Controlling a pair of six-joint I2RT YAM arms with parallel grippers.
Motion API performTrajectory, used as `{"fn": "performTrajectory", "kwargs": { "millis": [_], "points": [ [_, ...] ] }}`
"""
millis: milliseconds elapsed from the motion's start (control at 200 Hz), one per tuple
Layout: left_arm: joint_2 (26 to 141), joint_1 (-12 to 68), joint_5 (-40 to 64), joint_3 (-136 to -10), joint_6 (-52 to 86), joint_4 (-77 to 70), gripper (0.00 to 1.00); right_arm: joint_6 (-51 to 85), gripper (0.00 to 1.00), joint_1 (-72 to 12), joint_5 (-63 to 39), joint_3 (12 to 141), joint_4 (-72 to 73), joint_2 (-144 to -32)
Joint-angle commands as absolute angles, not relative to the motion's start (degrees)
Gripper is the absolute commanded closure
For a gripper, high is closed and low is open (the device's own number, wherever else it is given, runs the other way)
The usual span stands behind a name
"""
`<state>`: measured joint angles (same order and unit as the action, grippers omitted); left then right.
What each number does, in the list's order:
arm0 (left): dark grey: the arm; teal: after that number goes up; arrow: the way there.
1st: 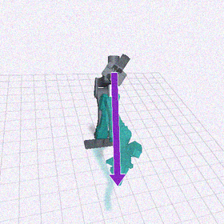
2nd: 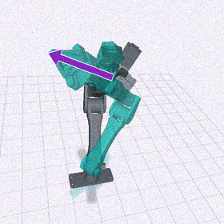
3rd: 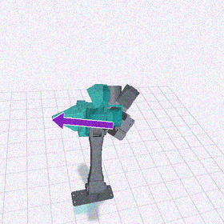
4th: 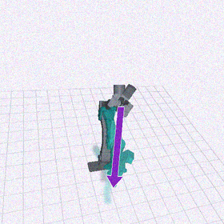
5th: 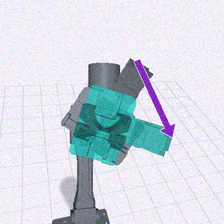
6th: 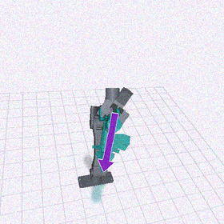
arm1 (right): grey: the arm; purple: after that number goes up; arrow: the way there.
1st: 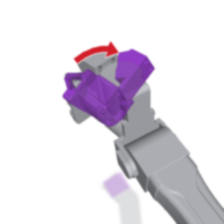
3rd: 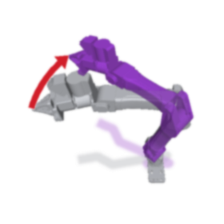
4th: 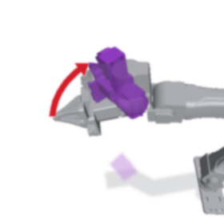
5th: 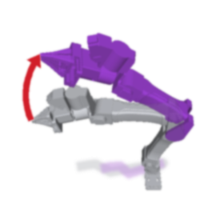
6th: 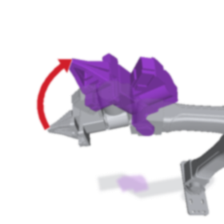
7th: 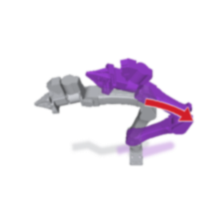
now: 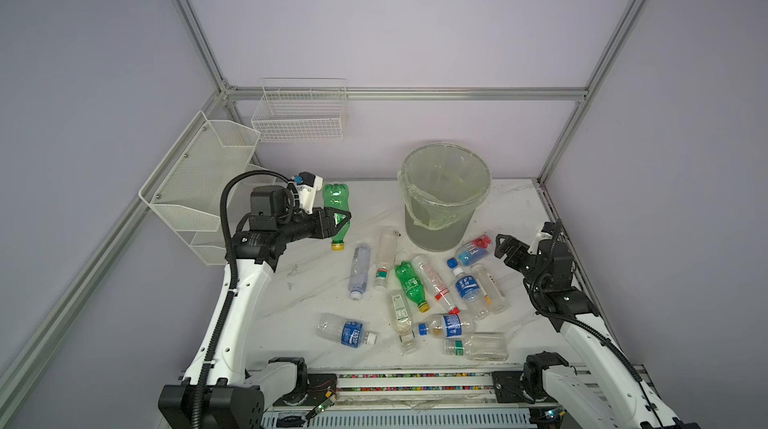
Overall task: Throw the plastic bottles in the bin
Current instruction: Throw the plastic bottle into the trash bin.
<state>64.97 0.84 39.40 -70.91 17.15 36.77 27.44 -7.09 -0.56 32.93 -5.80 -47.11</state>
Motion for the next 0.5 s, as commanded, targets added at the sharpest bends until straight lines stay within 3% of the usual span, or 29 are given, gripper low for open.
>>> {"fn": "performTrajectory", "kwargs": {
  "millis": [0,495],
  "points": [
    [60.5,1.5,45.0,-66.4,26.5,24.6,0.59,28.3,0.03,-7.3,-1.0,31.6,-6.6,-47.8],
    [53.7,6.5,43.7,-65.0,32.0,13.0,0.57,30.2,0.03,-7.3,1.0,29.7,-5.4,-46.7]
  ]
}}
